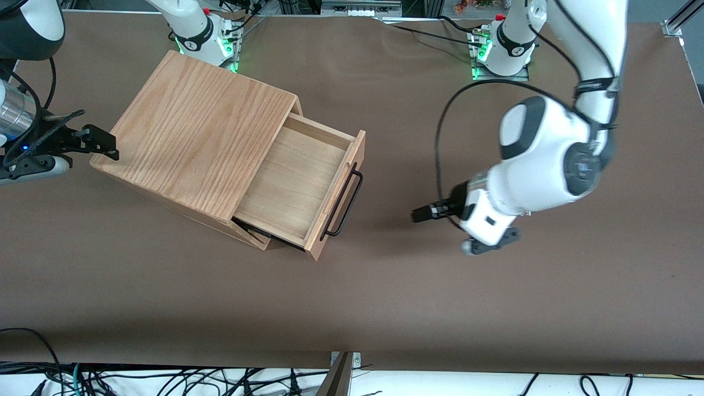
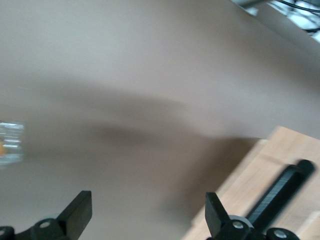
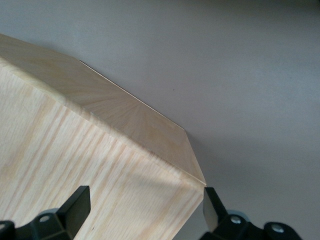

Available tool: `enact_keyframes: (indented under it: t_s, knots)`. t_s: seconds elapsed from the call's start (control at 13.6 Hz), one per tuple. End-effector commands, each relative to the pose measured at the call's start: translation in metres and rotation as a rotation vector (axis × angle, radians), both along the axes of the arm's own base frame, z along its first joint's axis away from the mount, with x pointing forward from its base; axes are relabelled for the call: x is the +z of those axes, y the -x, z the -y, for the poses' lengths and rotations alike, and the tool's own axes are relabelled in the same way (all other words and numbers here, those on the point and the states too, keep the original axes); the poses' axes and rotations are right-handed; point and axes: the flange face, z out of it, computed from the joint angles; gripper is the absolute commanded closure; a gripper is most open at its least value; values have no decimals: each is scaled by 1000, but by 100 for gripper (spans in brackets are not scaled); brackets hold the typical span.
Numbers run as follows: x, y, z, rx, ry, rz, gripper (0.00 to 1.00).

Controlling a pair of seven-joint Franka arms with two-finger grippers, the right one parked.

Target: Open top drawer with left arm

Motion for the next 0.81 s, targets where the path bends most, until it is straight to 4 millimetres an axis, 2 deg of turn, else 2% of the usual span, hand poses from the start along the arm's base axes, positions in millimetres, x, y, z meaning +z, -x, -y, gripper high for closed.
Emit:
enact_keyframes:
  t_s: [0.0,0.15,0.29,0.37,0.52,0.59,0.74]
  knots:
    - [12,1,-62,-73,-60,-12,0]
    - [14,0,-109,-151,-111,-17,0]
    - [11,-3,-155,-234,-90,-9,0]
    - [12,-2,-169,-261,-83,-7,0]
    - [27,2,-194,-270,-110,-3,0]
    - [24,3,-209,-294,-135,-4,0]
    - [39,11,-223,-394,-164,36,0]
